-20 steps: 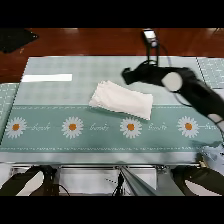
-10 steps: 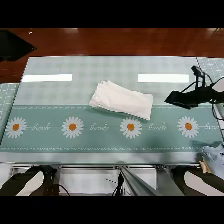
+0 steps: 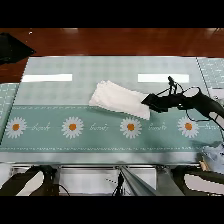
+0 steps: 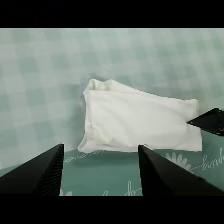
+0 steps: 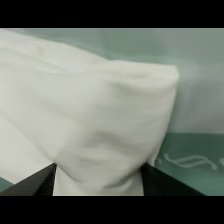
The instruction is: Fold the shirts.
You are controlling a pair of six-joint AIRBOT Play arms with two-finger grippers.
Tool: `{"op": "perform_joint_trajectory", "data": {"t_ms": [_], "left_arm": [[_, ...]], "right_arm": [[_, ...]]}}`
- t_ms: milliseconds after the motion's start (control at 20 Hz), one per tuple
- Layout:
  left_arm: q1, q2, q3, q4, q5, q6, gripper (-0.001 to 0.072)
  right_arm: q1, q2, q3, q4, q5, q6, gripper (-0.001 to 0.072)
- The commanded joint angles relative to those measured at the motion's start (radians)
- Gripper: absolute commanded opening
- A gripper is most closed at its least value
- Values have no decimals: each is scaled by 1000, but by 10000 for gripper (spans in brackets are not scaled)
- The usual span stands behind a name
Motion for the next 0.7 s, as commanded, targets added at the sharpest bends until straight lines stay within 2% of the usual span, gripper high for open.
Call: {"op": "perform_joint_trajectory", "data": {"t_ms": [0,50,150,200,250,350,400,500,650], "left_arm": [[0,1,0,2,-11,-8,544],[0,1,0,2,-12,-8,545],[0,0,0,2,-12,-7,545],[0,0,0,2,-12,-7,544],[0,0,0,2,-12,-7,544],[0,0,0,2,-11,-5,544],[0,-2,0,2,-11,2,545],[0,-10,0,3,-10,16,544],[0,-42,0,3,-7,16,544]], "right_arm": [[60,-53,-4,30,-75,59,583],[60,-53,-4,29,-76,57,489],[53,-50,-3,33,-70,57,150],[53,-45,-3,42,-56,55,48],[53,-34,-2,42,-42,38,24],[48,19,22,12,6,-50,24],[39,56,44,-29,45,-63,23],[-1,163,107,-149,146,-56,23],[-110,357,238,-335,299,31,23]]}}
